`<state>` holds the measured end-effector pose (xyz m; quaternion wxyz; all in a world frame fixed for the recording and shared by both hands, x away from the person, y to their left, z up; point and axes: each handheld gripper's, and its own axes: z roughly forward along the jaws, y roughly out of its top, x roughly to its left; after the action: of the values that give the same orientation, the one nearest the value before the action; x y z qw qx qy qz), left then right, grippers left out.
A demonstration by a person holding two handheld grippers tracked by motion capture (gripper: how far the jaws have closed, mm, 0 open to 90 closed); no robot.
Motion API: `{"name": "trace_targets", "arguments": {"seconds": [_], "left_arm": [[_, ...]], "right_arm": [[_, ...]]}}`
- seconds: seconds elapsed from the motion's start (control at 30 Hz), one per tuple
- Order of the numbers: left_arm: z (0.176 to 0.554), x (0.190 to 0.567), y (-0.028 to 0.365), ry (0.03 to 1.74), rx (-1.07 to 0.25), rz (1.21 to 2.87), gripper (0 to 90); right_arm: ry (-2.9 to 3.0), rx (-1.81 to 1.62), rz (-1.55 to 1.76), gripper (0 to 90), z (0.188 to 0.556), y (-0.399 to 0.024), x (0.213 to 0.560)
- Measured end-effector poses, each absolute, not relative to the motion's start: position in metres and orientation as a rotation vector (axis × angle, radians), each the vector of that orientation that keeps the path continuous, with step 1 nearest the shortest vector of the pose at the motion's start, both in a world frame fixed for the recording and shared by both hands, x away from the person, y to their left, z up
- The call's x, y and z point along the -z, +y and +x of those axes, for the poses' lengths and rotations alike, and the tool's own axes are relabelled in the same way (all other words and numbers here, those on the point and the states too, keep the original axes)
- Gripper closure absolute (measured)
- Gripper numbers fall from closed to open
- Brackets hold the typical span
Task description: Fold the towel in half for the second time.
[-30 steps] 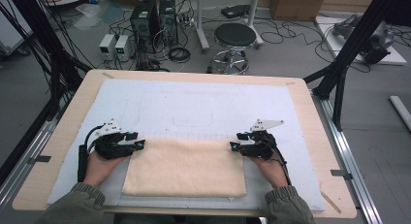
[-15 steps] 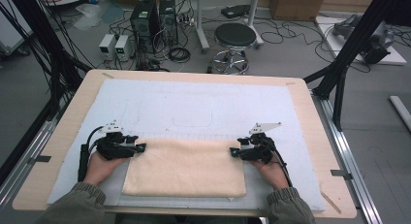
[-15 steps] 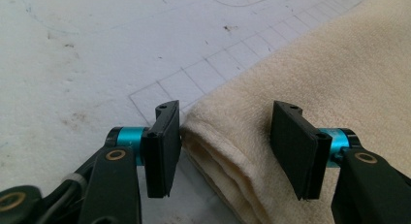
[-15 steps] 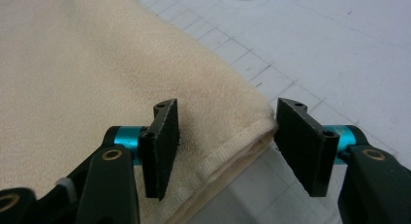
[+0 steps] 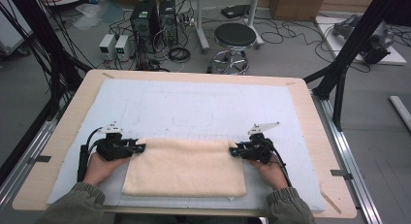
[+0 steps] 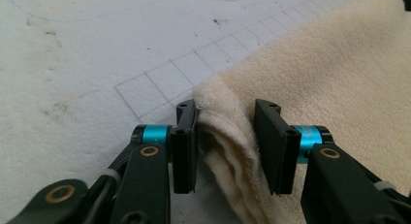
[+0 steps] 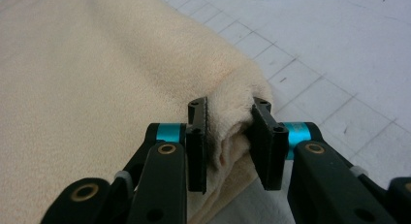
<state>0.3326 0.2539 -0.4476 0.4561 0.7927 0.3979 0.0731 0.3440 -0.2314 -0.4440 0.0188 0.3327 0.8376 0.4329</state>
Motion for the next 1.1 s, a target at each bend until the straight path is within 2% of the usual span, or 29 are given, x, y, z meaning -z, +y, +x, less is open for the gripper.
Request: {"name": "trace_targets", "arguments": {"seconds": [0.27,0.77,1.1], "left_arm": [[0.328,0.444,0.25,0.939,-0.227,1.988,74.1],[0.321,0.429,0.242,0.952,-0.36,1.958,76.0],[0.334,0.418,0.239,1.001,-0.435,1.896,76.0]], "right_arm": [[2.59,-1.303,0.982,75.3,0.34,-0.228,0.44],[2.532,-1.3,0.924,76.9,0.332,-0.228,0.425],[2.488,-1.292,0.902,77.1,0.342,-0.224,0.408]]}}
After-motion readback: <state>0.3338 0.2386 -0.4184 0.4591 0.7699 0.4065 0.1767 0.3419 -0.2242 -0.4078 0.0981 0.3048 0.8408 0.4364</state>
